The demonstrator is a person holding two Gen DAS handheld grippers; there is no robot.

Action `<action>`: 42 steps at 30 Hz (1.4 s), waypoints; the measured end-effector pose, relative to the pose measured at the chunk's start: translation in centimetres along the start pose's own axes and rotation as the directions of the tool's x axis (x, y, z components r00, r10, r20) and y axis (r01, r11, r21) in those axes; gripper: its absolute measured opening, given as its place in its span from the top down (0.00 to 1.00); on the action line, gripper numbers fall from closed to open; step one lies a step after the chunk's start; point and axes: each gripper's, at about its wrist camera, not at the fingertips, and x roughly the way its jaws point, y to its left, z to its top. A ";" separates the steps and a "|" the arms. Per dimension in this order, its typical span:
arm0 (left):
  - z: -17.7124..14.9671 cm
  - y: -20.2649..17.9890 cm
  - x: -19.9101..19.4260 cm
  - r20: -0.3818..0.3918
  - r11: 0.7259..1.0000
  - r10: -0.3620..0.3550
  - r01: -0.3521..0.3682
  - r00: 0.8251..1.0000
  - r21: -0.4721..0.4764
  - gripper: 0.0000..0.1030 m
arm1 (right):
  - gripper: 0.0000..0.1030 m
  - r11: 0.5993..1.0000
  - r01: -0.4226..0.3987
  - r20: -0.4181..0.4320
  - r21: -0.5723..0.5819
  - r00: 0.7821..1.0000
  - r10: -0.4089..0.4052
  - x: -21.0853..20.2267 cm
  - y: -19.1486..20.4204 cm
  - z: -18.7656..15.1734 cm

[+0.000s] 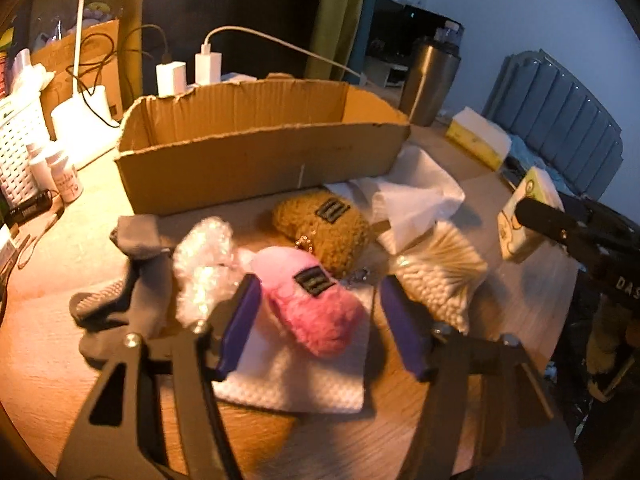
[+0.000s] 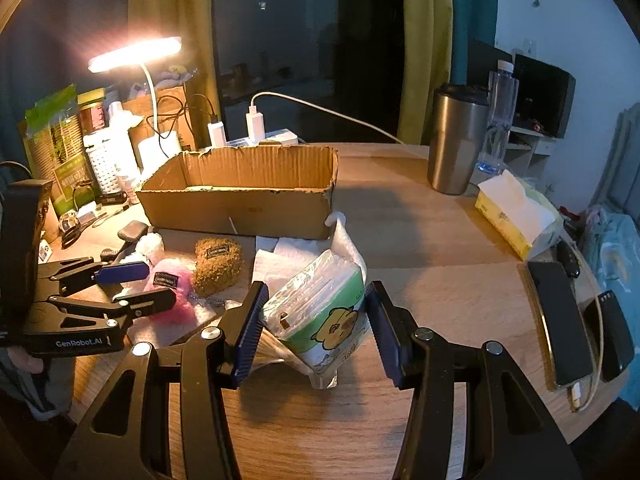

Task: Organize soft objects
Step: 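Lift the pink plush with the left tool while the right tool carries the tissue pack toward the box, then drop the pink plush into the box with the left tool while the right tool releases the tissue pack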

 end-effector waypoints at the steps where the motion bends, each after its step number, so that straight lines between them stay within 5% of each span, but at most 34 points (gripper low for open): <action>1: 0.0 -0.3 0.3 -0.009 1.000 0.011 -0.010 1.000 0.009 0.38 | 0.48 1.000 -0.002 -0.001 0.004 1.000 0.002 0.0 -0.1 -0.1; 8: -1.0 -0.8 2.8 -0.058 0.995 0.091 -0.089 0.994 0.047 0.39 | 0.48 1.000 -0.025 0.000 0.018 1.000 0.025 0.6 -0.7 -0.2; 10: -1.2 -0.8 2.8 -0.052 0.995 0.087 -0.084 0.995 0.052 0.55 | 0.48 0.999 -0.030 -0.001 0.021 1.000 0.030 0.7 -0.8 -0.2; 13: -1.2 -0.9 2.5 -0.045 0.995 0.075 -0.072 0.996 0.067 0.63 | 0.48 0.999 -0.035 0.001 0.025 0.999 0.035 0.8 -1.1 -0.3; 29: 4.0 -1.3 -4.9 0.150 0.997 0.019 -0.030 0.988 0.075 0.63 | 0.48 0.998 -0.062 0.057 -0.013 0.996 0.063 1.1 -0.6 3.6; 42: 9.7 0.0 -3.6 0.250 1.000 -0.007 0.005 0.968 0.010 0.63 | 0.48 0.991 -0.110 0.093 -0.072 0.989 0.116 4.3 -0.5 8.8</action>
